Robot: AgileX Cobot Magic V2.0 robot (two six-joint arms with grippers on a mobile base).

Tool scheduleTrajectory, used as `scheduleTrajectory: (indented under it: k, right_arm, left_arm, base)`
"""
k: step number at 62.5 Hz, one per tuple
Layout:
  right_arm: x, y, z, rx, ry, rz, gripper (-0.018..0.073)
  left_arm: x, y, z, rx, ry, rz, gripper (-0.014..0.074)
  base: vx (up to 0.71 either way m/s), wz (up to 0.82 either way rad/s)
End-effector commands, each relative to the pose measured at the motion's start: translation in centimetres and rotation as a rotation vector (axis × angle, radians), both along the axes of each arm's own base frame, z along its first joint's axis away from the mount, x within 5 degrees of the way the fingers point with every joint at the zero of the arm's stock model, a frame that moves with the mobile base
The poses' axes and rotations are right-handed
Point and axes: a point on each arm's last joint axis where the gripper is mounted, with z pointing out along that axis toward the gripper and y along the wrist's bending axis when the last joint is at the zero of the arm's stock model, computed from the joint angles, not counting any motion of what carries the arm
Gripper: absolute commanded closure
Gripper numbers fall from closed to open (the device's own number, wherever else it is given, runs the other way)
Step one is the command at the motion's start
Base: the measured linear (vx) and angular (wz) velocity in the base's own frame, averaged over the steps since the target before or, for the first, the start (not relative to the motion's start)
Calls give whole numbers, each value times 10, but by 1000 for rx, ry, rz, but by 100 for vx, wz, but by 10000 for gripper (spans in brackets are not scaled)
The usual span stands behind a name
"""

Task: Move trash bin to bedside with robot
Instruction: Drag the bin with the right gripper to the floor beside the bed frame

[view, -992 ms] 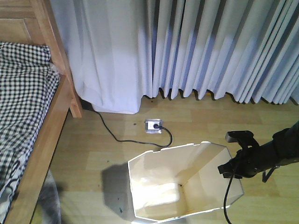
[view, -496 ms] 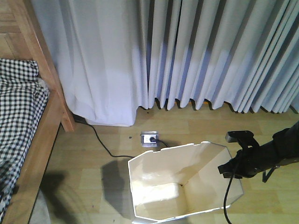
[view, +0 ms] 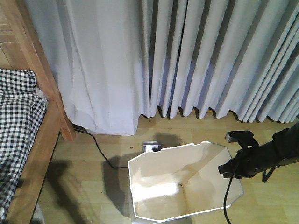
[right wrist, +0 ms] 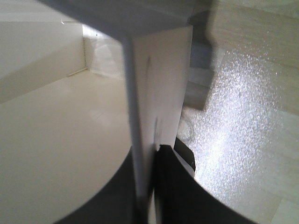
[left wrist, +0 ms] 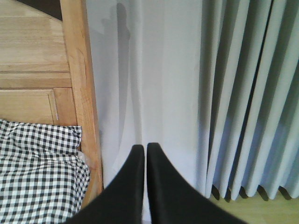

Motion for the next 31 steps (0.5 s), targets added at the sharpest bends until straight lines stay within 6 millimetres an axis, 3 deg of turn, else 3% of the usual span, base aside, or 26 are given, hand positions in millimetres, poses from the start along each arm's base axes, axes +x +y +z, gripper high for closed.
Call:
scheduleTrajectory:
  k: [1,31]
  right_arm:
    - [9,14,27,188,-66,-1,566]
    - [9,14,27,188,-66,-1,566]
  left_arm:
    - [0,0,2,-15,-74,-1,603]
    - [0,0,2,-15,-74,-1,603]
  base:
    - [13,2]
    - [11,2]
